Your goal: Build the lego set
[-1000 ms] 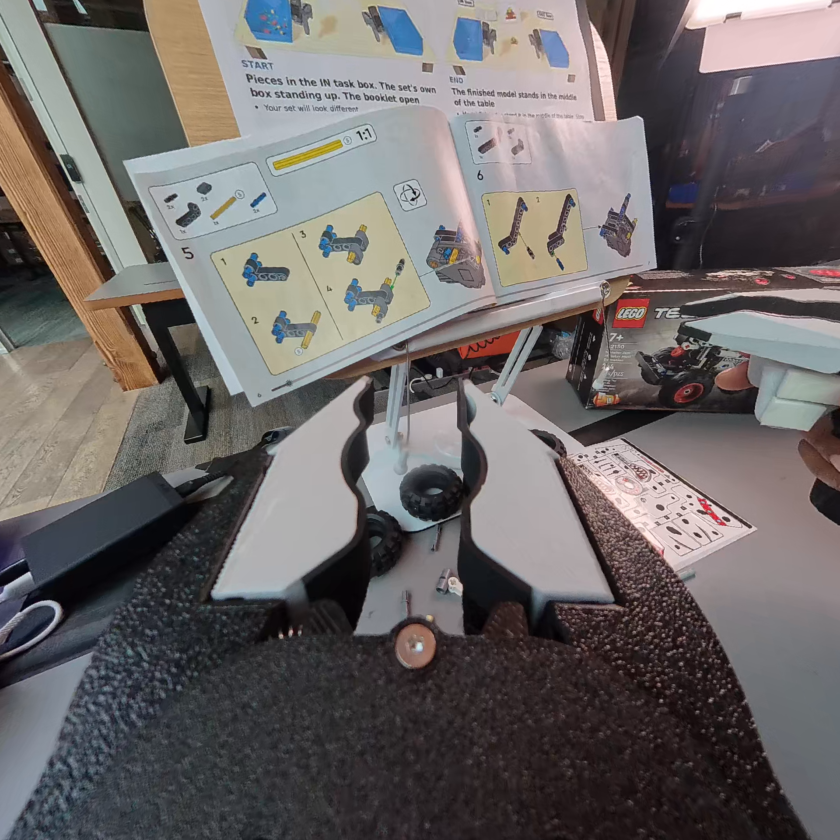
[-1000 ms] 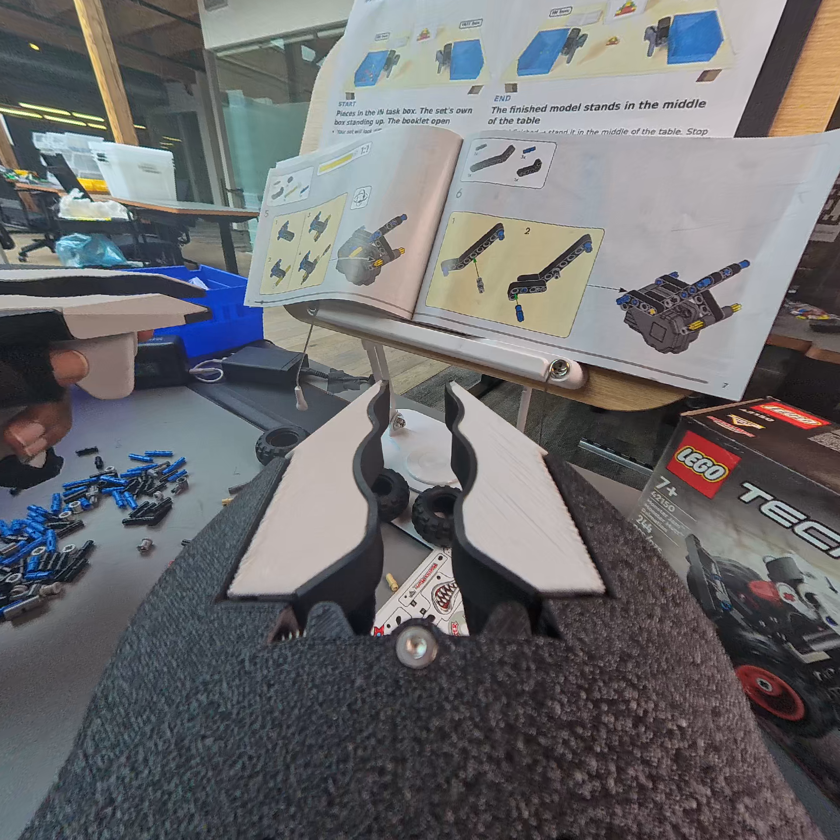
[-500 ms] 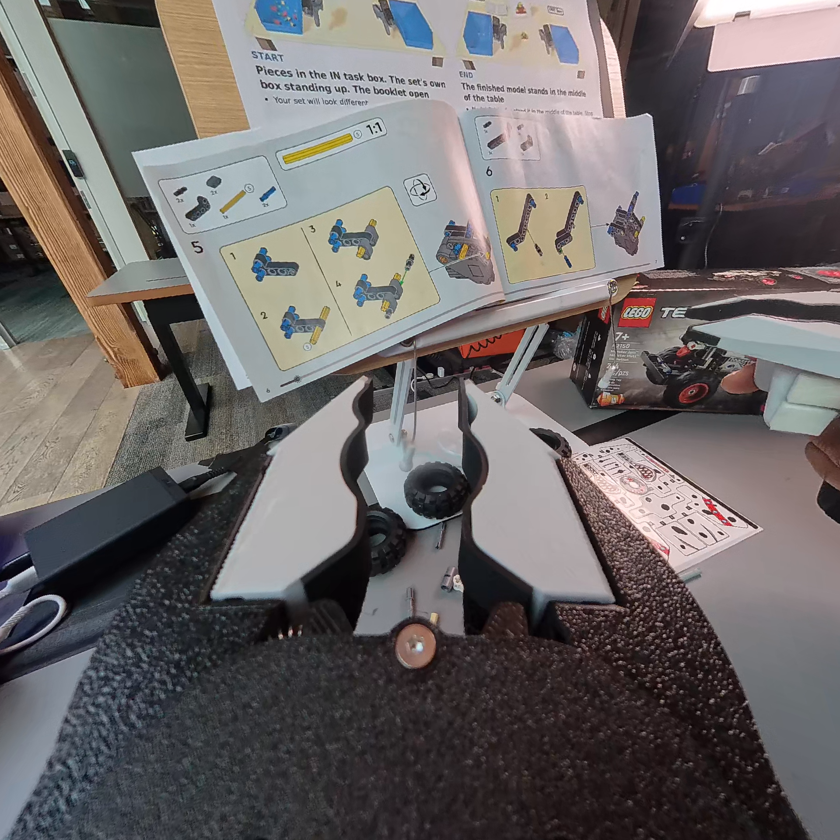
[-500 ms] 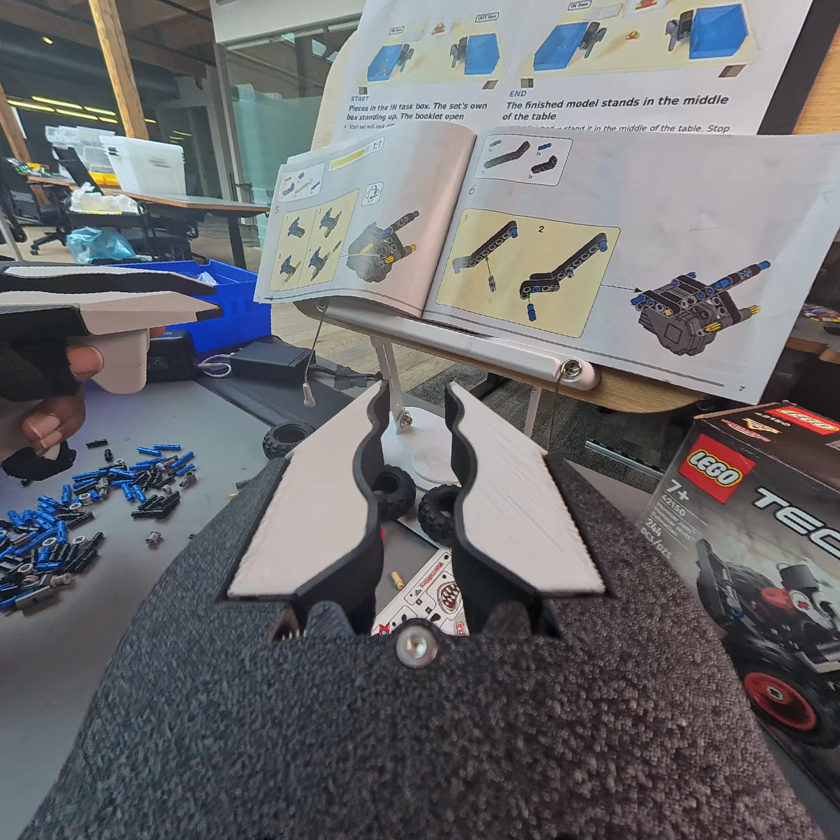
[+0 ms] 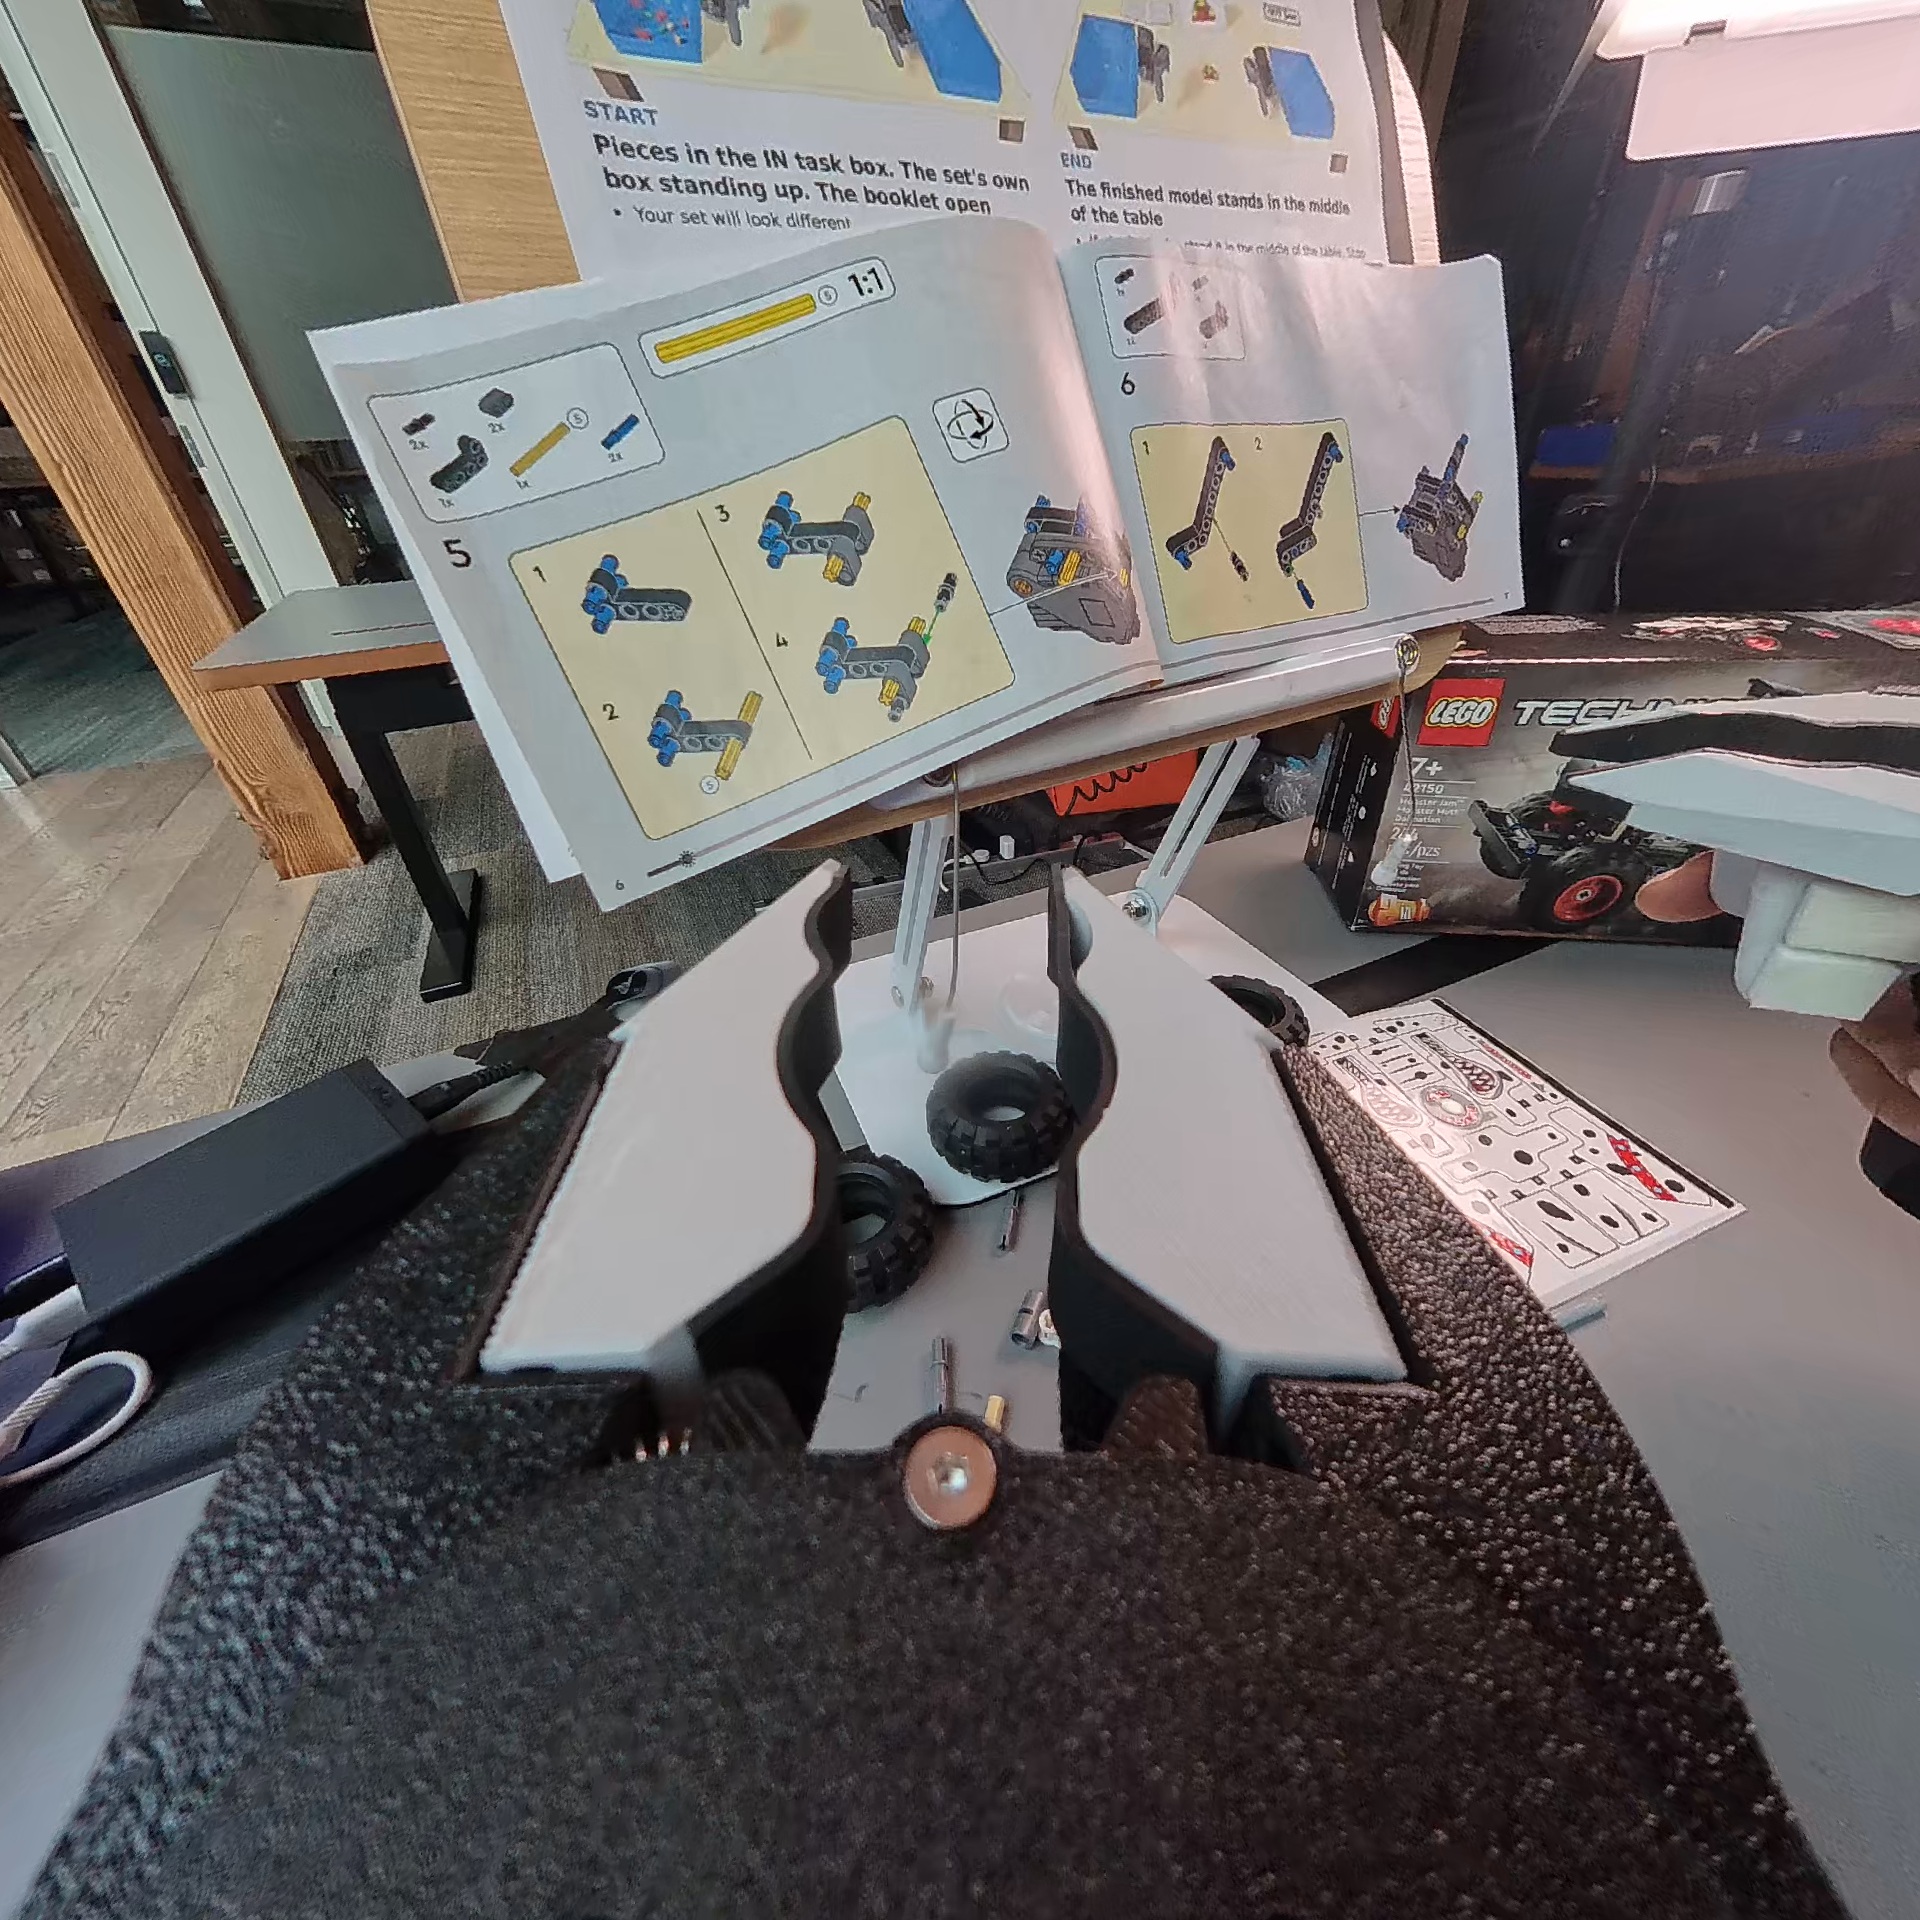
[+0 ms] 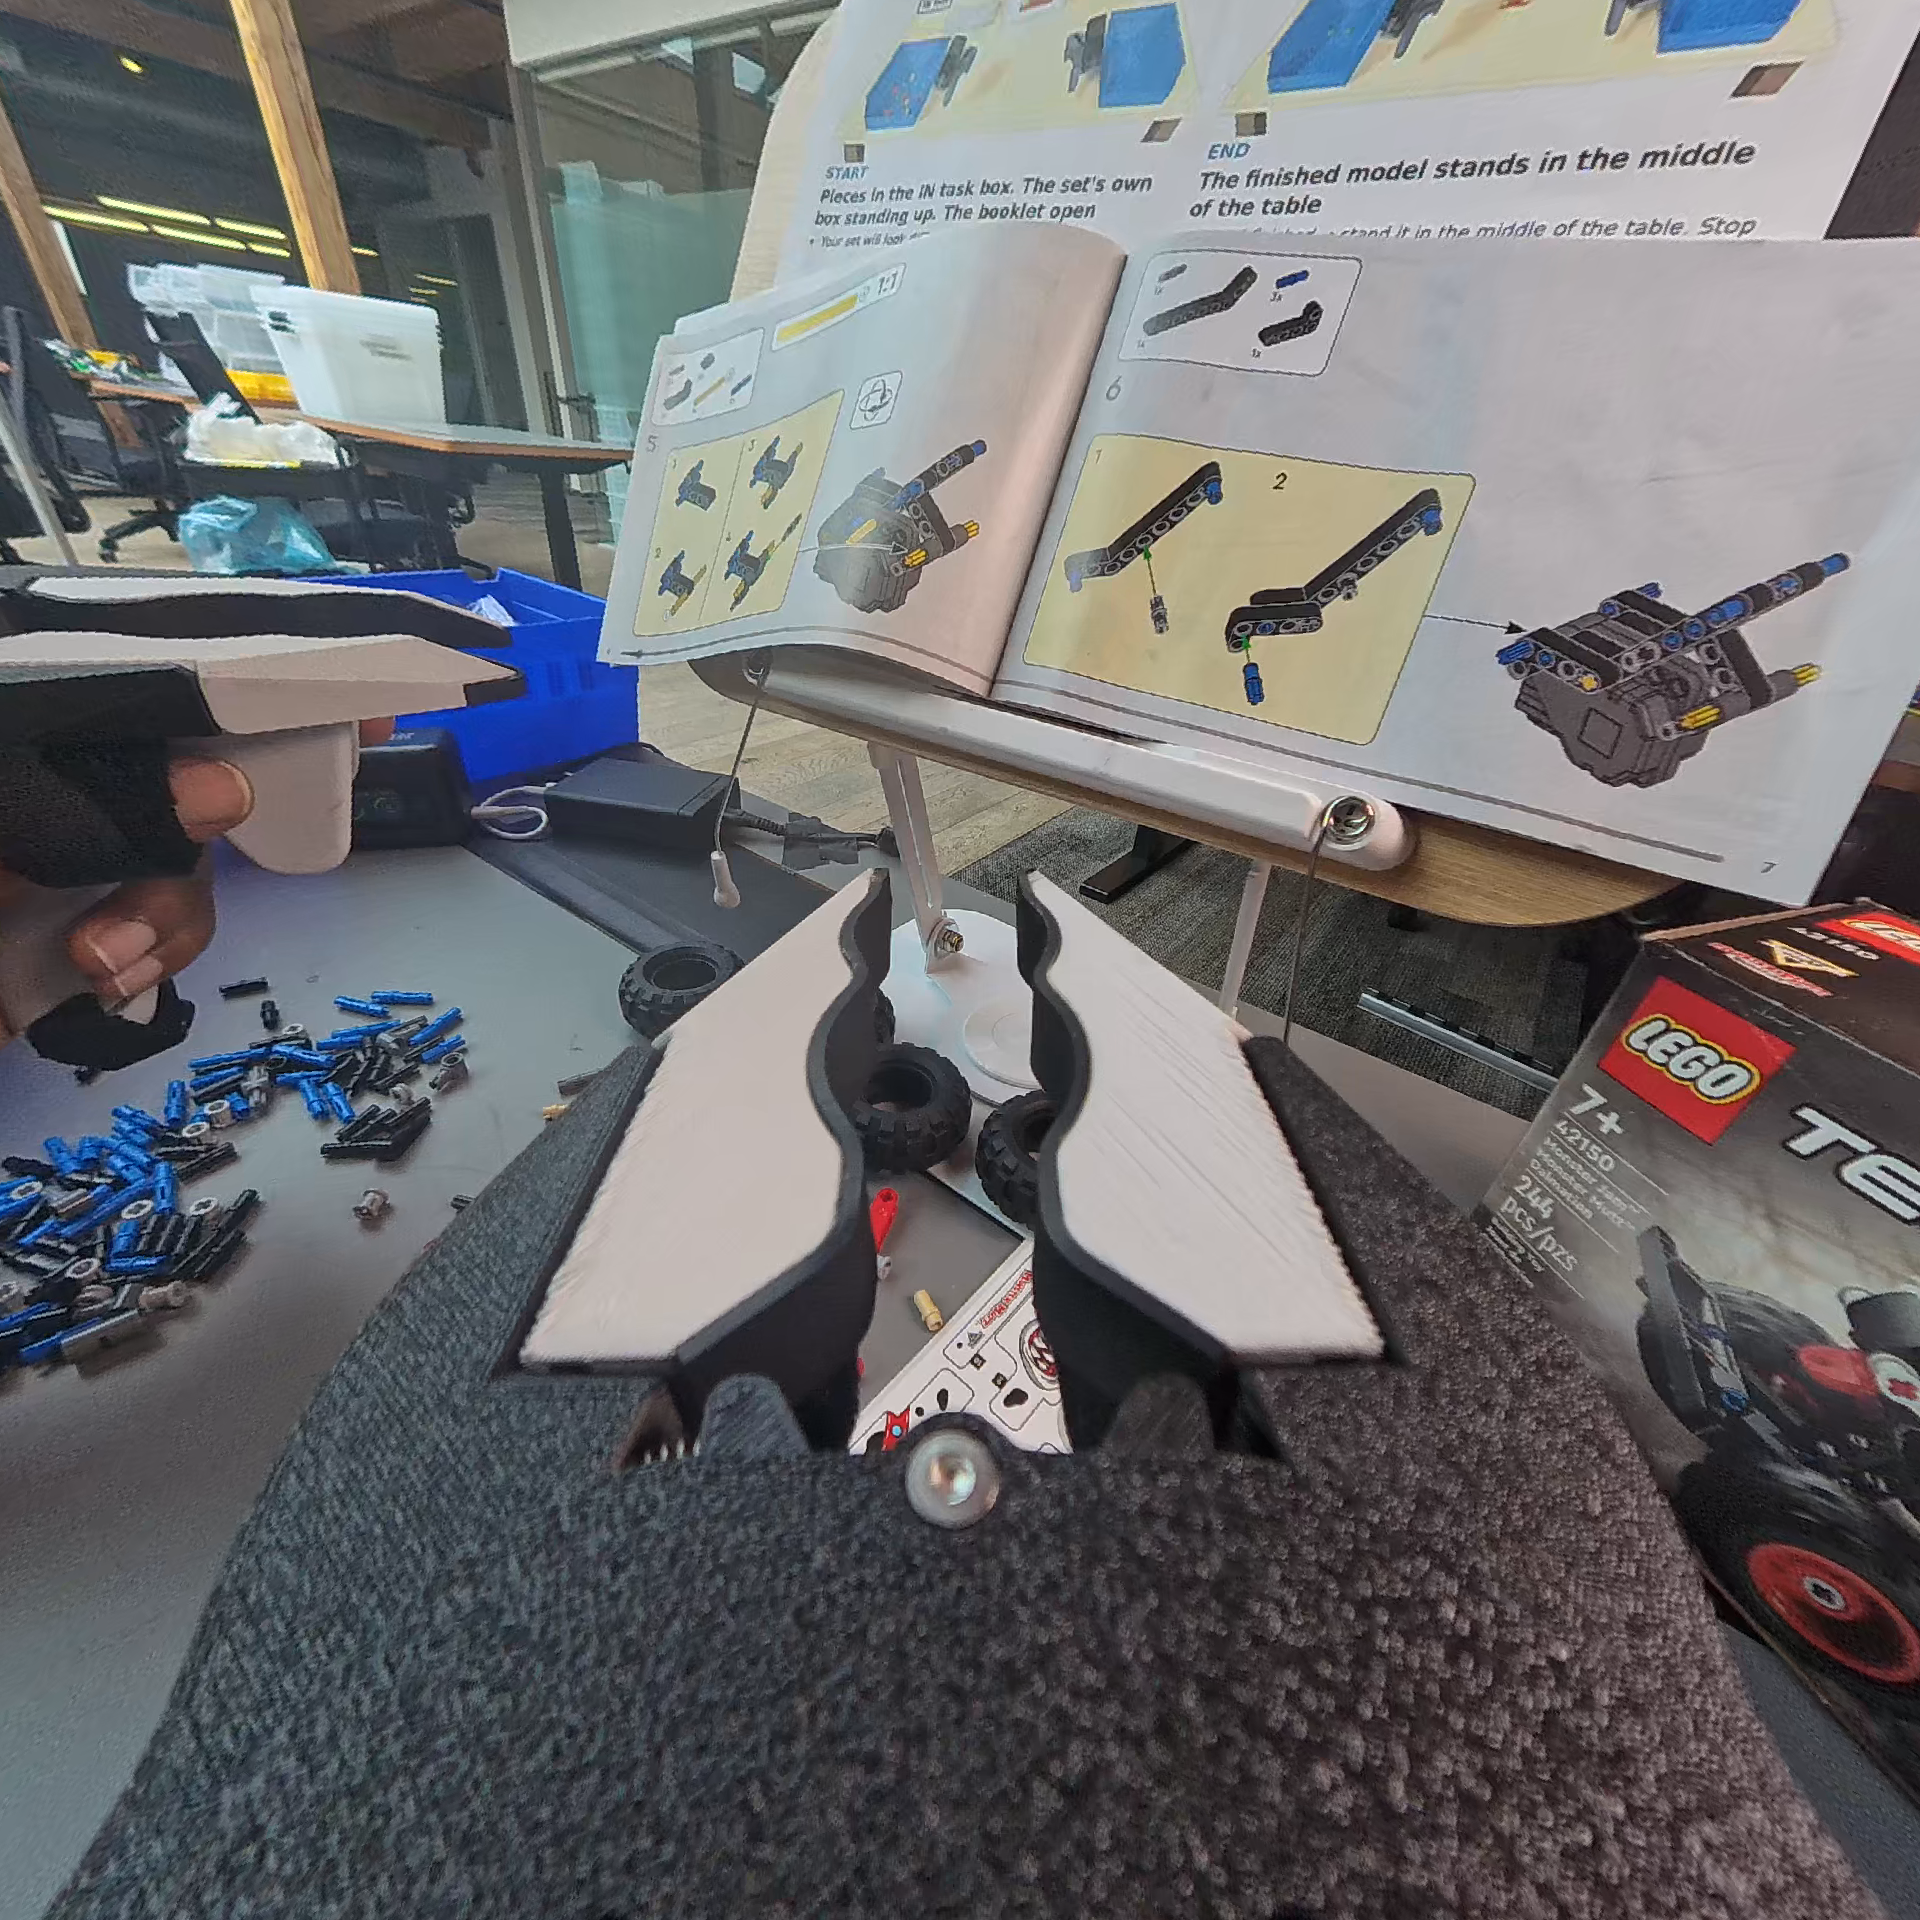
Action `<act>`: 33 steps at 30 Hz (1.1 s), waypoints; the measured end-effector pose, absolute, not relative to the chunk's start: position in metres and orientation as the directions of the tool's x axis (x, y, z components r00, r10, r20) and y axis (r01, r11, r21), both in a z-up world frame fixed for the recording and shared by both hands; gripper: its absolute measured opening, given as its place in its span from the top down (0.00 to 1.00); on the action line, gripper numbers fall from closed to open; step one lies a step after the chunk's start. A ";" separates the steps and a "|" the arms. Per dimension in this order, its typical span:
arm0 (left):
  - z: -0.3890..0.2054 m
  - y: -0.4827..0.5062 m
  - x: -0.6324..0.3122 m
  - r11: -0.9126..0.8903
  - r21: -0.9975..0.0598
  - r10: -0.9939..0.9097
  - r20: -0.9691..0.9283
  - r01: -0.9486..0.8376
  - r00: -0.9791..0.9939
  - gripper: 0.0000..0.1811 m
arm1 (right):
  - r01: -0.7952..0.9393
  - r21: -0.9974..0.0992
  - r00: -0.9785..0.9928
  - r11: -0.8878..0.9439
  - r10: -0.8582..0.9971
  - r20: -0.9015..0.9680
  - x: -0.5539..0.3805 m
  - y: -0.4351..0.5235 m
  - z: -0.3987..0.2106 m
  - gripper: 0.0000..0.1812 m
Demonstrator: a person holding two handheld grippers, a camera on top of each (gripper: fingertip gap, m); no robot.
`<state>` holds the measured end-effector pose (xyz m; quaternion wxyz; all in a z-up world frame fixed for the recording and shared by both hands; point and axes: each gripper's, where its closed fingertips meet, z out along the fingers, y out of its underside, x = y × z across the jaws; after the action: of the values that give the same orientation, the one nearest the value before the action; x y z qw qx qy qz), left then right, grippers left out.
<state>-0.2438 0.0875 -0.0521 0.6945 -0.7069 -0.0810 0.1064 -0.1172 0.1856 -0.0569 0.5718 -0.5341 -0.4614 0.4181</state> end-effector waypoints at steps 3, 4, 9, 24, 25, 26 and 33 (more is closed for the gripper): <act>-0.052 0.087 -0.244 -0.022 -0.999 0.263 -0.039 -0.035 0.964 0.79 | 0.015 -0.997 0.223 0.080 0.971 0.081 -0.117 0.185 -0.057 0.87; -0.052 0.088 -0.244 -0.022 -0.999 0.263 -0.039 -0.035 0.964 0.79 | 0.015 -0.997 0.223 0.080 0.971 0.081 -0.118 0.185 -0.057 0.87; -0.053 0.088 -0.244 -0.025 -0.999 0.262 -0.040 -0.035 0.964 0.79 | 0.016 -0.997 0.220 0.077 0.972 0.079 -0.118 0.185 -0.058 0.87; -0.054 0.088 -0.242 -0.027 -0.999 0.255 -0.032 -0.026 0.967 0.79 | 0.027 -0.997 0.204 0.066 0.976 0.070 -0.120 0.181 -0.061 0.87; -0.053 0.088 -0.242 -0.026 -0.999 0.253 -0.032 -0.026 0.967 0.79 | 0.026 -0.998 0.202 0.065 0.977 0.069 -0.120 0.180 -0.061 0.87; -0.053 0.088 -0.241 -0.026 -0.999 0.251 -0.034 -0.028 0.967 0.79 | 0.026 -0.998 0.201 0.064 0.977 0.068 -0.120 0.180 -0.061 0.87; -0.055 0.090 -0.236 -0.035 -0.999 0.241 -0.041 -0.033 0.970 0.79 | 0.033 -0.997 0.177 0.066 0.982 0.071 -0.120 0.175 -0.058 0.87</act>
<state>-0.2365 0.0904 -0.0549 0.6907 -0.7126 -0.0728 0.0993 -0.1204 0.1748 -0.0583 0.5529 -0.5318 -0.4769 0.4291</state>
